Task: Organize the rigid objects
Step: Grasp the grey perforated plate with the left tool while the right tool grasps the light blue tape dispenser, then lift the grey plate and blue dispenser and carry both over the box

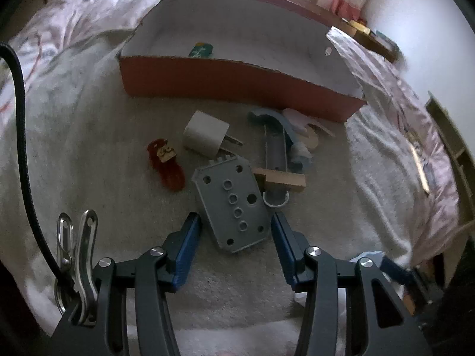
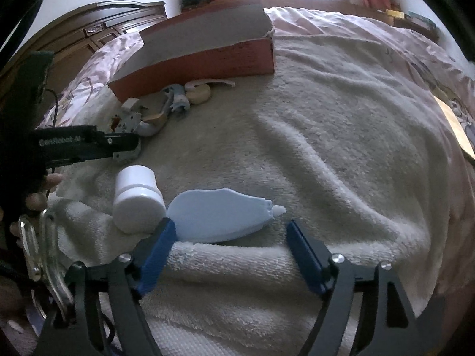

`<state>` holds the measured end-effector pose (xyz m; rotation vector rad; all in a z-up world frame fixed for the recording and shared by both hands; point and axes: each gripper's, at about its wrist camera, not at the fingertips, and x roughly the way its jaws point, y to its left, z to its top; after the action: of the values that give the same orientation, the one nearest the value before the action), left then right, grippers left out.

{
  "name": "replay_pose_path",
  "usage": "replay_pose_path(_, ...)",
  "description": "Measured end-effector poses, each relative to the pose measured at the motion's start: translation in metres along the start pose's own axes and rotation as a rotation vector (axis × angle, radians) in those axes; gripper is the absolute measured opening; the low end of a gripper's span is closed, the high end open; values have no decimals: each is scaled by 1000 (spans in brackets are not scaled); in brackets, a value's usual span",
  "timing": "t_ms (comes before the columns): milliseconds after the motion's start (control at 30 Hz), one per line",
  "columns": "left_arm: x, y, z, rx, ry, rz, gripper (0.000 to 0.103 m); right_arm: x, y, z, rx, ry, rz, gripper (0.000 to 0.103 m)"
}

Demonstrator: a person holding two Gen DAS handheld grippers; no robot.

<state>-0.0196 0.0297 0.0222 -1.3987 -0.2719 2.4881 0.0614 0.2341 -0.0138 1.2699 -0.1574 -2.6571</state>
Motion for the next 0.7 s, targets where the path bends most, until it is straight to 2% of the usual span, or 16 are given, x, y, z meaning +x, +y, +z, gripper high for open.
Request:
replay_pose_path(100, 2, 1, 1, -23, -12, -1, 50, 3, 4, -1, -19, -4, -10, 88)
replay_pose_path(233, 6, -11, 0, 20, -24, 42, 57, 5, 6, -2, -29, -13, -18, 89)
replay_pose_path(467, 15, -27, 1, 83, -43, 157, 59, 5, 5, -4, -32, -23, -18, 89)
replay_pose_path(600, 12, -25, -3, 121, -46, 184, 48, 4, 4, -4, -27, -25, -12, 89)
replay_pose_path(700, 5, -17, -9, 127, -48, 187, 47, 4, 5, -4, -29, -25, -15, 89)
